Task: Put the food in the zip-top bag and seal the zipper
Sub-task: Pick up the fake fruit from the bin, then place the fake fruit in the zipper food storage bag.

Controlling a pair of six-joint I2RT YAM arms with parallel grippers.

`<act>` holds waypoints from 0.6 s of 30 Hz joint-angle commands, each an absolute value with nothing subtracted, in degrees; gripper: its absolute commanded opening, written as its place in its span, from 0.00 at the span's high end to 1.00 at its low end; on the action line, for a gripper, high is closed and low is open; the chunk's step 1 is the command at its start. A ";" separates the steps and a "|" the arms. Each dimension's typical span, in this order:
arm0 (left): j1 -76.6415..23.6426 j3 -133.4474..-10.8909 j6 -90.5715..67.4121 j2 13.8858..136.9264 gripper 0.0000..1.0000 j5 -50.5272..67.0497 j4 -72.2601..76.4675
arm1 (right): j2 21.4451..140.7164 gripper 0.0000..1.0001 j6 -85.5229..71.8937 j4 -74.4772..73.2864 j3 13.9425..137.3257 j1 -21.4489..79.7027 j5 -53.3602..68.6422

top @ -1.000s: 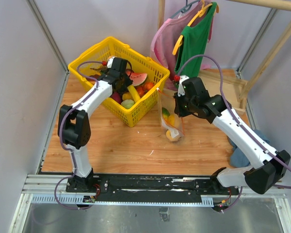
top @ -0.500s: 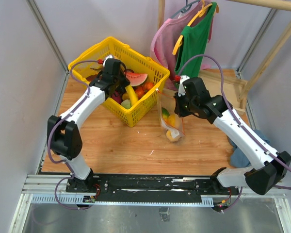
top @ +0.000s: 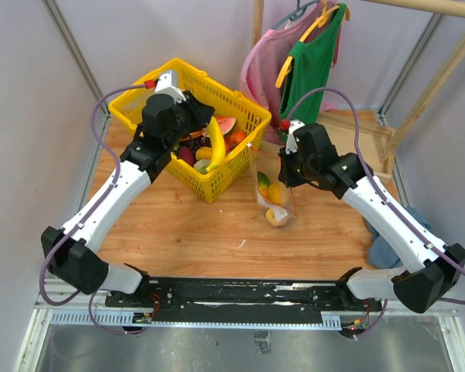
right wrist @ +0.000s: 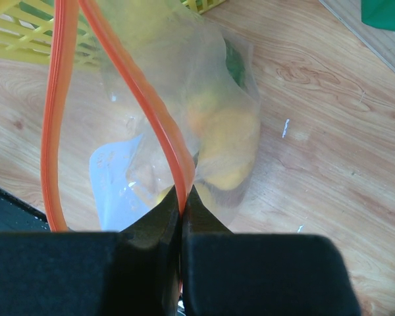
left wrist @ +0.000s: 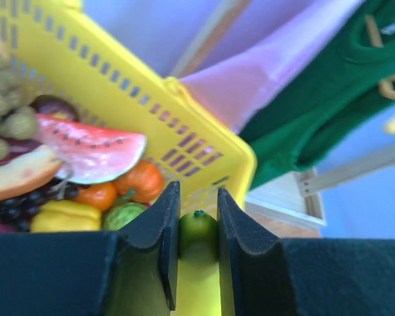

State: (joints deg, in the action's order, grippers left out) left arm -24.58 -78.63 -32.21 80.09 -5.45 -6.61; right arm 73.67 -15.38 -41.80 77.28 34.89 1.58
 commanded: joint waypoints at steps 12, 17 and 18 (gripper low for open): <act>-43.42 -73.80 -33.94 71.79 1.00 -23.35 9.13 | 71.61 0.99 -20.29 -37.68 75.77 35.58 1.30; -47.98 -70.61 -37.86 72.24 1.00 -30.35 13.42 | 70.57 0.99 -21.79 -36.14 74.36 35.60 1.05; -48.84 -70.00 -37.82 72.50 1.00 -31.86 14.43 | 70.31 0.99 -22.04 -35.86 74.21 35.60 1.12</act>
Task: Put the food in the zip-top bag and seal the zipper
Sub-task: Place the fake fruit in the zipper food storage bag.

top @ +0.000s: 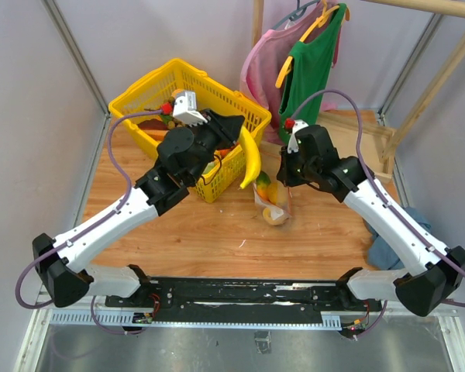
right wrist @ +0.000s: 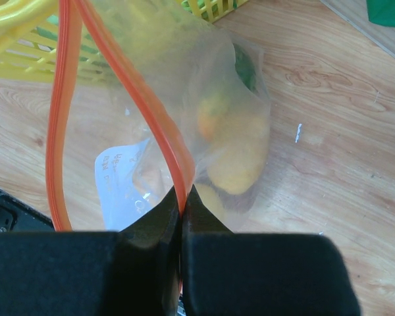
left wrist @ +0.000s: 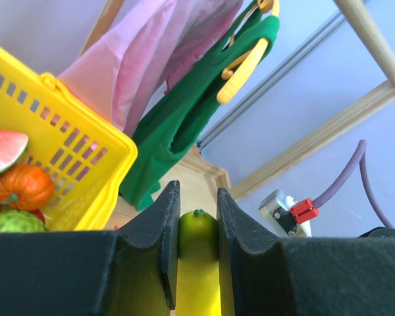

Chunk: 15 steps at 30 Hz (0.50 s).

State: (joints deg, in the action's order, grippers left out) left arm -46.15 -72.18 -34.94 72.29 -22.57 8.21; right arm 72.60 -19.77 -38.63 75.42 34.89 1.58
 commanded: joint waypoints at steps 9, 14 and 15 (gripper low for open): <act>-55.09 -69.50 -35.62 76.70 1.00 -47.39 18.05 | 69.44 0.99 -22.76 -35.22 73.25 35.60 1.74; -59.28 -69.45 -29.19 79.94 1.00 -57.61 21.04 | 69.07 0.99 -22.76 -35.14 73.01 35.60 1.58; -59.91 -69.33 -27.54 80.58 1.00 -59.25 22.21 | 69.08 0.99 -22.84 -35.11 73.08 35.60 1.72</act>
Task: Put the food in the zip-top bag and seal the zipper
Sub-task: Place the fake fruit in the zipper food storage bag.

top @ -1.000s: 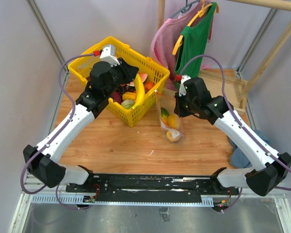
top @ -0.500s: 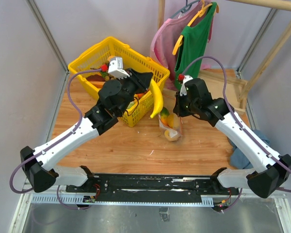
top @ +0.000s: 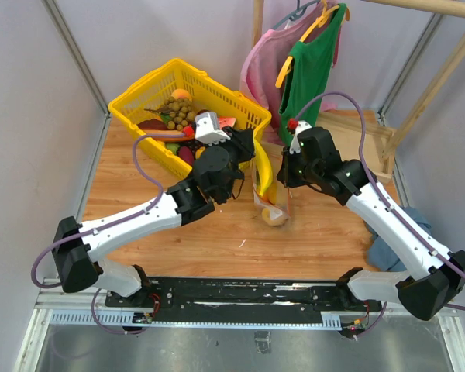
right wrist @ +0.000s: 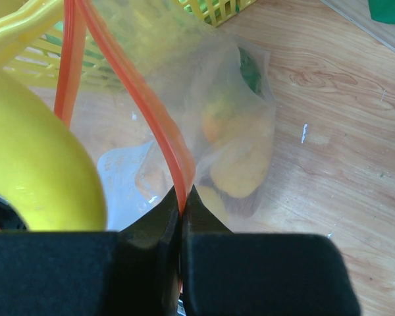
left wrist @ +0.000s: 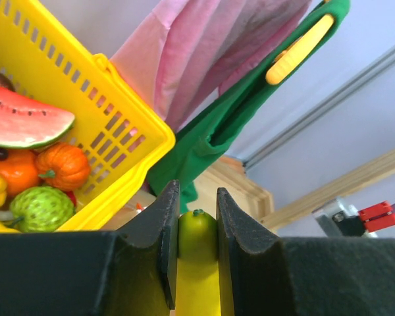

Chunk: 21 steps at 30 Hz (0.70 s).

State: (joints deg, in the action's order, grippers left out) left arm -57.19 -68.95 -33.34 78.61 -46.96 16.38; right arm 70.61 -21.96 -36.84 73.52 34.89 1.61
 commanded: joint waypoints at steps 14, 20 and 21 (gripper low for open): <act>-65.52 -69.54 1.47 92.33 0.95 -72.81 42.16 | 69.15 0.99 -22.06 -34.46 73.22 35.60 2.27; -66.66 -69.14 10.85 95.47 0.71 -75.56 51.93 | 69.28 0.99 -21.89 -34.22 73.22 35.60 2.33; -66.84 -69.00 11.87 95.52 0.65 -75.69 52.89 | 69.22 0.99 -21.89 -34.23 73.21 35.60 2.29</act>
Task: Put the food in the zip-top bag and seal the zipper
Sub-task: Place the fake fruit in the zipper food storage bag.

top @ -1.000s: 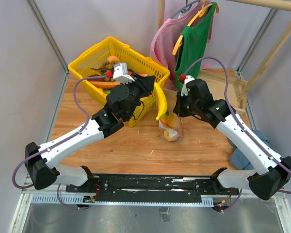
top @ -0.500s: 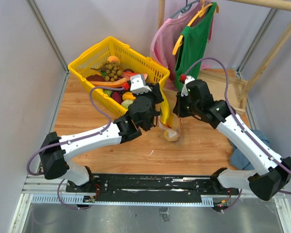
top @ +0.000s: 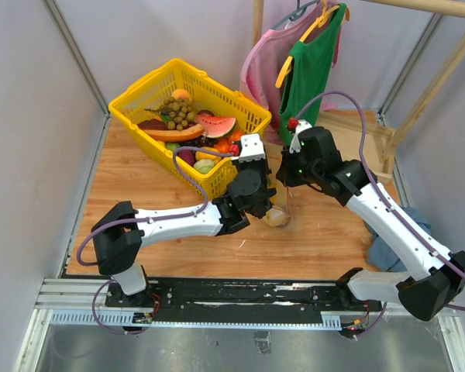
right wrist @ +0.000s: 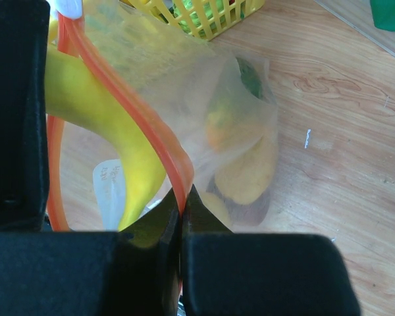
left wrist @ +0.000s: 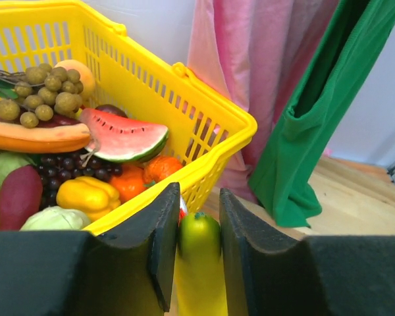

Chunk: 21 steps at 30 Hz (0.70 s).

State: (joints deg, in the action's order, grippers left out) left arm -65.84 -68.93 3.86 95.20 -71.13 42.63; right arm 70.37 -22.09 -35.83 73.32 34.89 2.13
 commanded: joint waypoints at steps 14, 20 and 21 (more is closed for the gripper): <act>-67.81 -74.42 -8.50 88.52 0.29 -67.40 19.27 | 69.43 0.99 -21.39 -34.34 73.54 35.60 1.96; -67.04 -79.49 -17.63 86.48 0.26 -61.91 -0.18 | 69.21 0.99 -21.41 -34.49 73.56 35.60 1.82; -66.52 -80.39 -19.38 86.12 0.26 -60.58 -3.44 | 69.24 0.99 -21.36 -34.47 73.41 35.60 1.97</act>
